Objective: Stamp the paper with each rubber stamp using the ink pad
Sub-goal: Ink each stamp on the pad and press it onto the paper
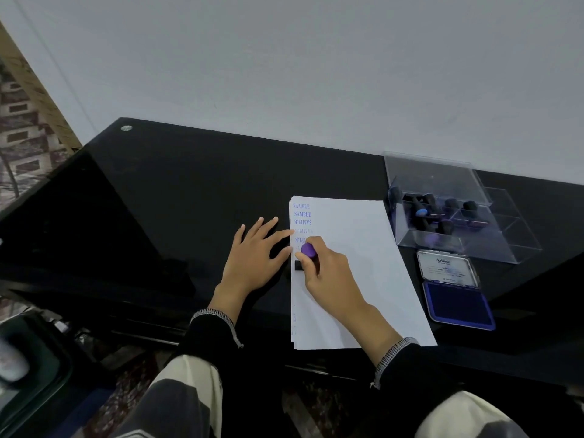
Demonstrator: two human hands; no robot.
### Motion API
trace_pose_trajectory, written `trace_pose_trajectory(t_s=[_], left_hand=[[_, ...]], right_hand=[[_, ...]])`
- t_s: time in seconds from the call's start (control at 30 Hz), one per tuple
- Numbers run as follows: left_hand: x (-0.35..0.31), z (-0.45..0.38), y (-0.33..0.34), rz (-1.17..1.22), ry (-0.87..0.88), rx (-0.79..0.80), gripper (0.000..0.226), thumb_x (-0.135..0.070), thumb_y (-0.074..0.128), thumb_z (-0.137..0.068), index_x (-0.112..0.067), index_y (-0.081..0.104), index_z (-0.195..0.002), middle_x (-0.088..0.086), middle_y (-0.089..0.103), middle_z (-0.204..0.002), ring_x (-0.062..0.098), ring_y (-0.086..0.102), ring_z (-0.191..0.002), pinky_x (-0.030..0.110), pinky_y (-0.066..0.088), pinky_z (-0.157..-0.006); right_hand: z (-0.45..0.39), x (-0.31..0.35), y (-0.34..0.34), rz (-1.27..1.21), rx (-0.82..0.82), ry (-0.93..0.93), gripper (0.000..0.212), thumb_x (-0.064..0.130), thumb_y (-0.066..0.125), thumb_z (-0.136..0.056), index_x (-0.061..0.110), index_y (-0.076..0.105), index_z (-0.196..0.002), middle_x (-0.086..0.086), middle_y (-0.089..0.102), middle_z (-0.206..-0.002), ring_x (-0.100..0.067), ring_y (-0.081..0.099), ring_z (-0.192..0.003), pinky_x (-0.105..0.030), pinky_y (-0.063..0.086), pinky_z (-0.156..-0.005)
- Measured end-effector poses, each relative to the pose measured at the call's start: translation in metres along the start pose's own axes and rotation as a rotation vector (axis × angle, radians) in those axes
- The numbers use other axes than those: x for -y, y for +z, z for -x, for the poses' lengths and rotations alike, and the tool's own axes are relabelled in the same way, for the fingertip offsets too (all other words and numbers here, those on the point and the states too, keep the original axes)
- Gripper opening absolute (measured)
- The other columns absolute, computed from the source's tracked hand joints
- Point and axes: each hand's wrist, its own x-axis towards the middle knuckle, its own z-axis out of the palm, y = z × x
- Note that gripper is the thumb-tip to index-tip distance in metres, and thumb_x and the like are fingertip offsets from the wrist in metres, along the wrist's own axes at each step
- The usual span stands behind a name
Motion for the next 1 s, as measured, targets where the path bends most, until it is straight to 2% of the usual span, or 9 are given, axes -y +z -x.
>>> trace_pose_trajectory(t_s=[0.13,0.27,0.33,0.43,0.57,0.73,0.83,0.93,1.0], left_hand=[[0.002,-0.003,0.001,0.010,0.000,-0.013,0.044,-0.056,0.036,-0.098,-0.044,0.042,-0.140,-0.009,0.026,-0.158,0.013,0.010,-0.148,0.044,0.002,-0.119],[0.003,-0.001,0.001,0.036,0.014,-0.051,0.056,-0.066,0.024,-0.088,-0.046,0.047,-0.136,-0.009,0.031,-0.155,0.013,0.015,-0.147,0.044,0.005,-0.119],[0.002,0.000,0.000,0.046,0.017,-0.057,0.059,-0.067,0.022,-0.085,-0.047,0.048,-0.134,-0.009,0.032,-0.155,0.012,0.015,-0.147,0.044,0.005,-0.119],[0.003,0.000,-0.001,0.045,0.019,-0.067,0.053,-0.064,0.027,-0.088,-0.047,0.048,-0.134,-0.010,0.032,-0.155,0.012,0.015,-0.147,0.044,0.004,-0.118],[0.002,0.000,0.000,0.033,0.011,-0.053,0.040,-0.055,0.040,-0.096,-0.047,0.047,-0.135,-0.010,0.030,-0.155,0.011,0.013,-0.147,0.043,0.002,-0.119],[0.001,0.000,-0.001,0.049,0.015,-0.051,0.046,-0.060,0.034,-0.092,-0.047,0.047,-0.134,-0.010,0.031,-0.155,0.011,0.014,-0.147,0.043,0.002,-0.119],[0.000,0.000,-0.001,0.054,0.006,-0.054,0.040,-0.054,0.042,-0.096,-0.045,0.048,-0.135,-0.010,0.031,-0.155,0.011,0.014,-0.147,0.043,0.003,-0.119],[0.000,0.000,-0.001,0.058,0.008,-0.060,0.041,-0.055,0.042,-0.095,-0.045,0.048,-0.134,-0.009,0.031,-0.155,0.011,0.014,-0.147,0.043,0.003,-0.119],[0.001,0.000,0.000,0.055,0.009,-0.052,0.049,-0.063,0.033,-0.091,-0.045,0.048,-0.134,-0.009,0.032,-0.155,0.011,0.015,-0.147,0.043,0.003,-0.119]], right_hand=[[0.006,-0.001,-0.003,-0.008,-0.007,-0.016,0.031,0.031,0.050,-0.098,0.016,0.047,-0.125,0.002,0.060,-0.117,-0.008,0.056,-0.071,-0.008,0.044,-0.061],[0.003,-0.002,-0.008,-0.109,-0.057,0.056,0.020,0.027,0.052,-0.097,0.017,0.049,-0.115,0.012,0.054,-0.099,-0.003,0.057,-0.072,-0.006,0.043,-0.062],[0.000,-0.007,-0.013,-0.265,-0.199,0.148,0.009,0.025,0.051,-0.098,0.017,0.052,-0.102,0.007,0.057,-0.083,-0.001,0.054,-0.064,-0.011,0.041,-0.059],[-0.003,-0.019,-0.025,-0.614,-0.383,0.356,0.016,0.023,0.046,-0.100,0.012,0.056,-0.093,-0.005,0.057,-0.065,-0.009,0.049,-0.055,-0.022,0.043,-0.058],[0.000,-0.031,-0.040,-0.963,-0.444,0.522,0.029,0.024,0.042,-0.102,0.010,0.055,-0.081,-0.009,0.052,-0.058,-0.012,0.043,-0.047,-0.027,0.041,-0.056],[0.002,-0.033,-0.040,-0.943,-0.459,0.517,0.029,0.023,0.042,-0.102,0.010,0.054,-0.080,-0.008,0.051,-0.057,-0.013,0.042,-0.047,-0.027,0.039,-0.055],[0.003,-0.033,-0.039,-0.873,-0.447,0.496,0.024,0.024,0.045,-0.101,0.009,0.054,-0.085,-0.007,0.052,-0.058,-0.014,0.042,-0.051,-0.021,0.040,-0.051],[0.006,-0.032,-0.040,-0.722,-0.416,0.443,0.018,0.026,0.050,-0.099,0.009,0.056,-0.095,-0.004,0.055,-0.060,-0.009,0.046,-0.050,-0.018,0.041,-0.052],[0.008,-0.031,-0.041,-0.613,-0.357,0.388,0.015,0.028,0.055,-0.096,0.013,0.057,-0.098,-0.003,0.057,-0.062,-0.006,0.049,-0.054,-0.017,0.042,-0.056]])
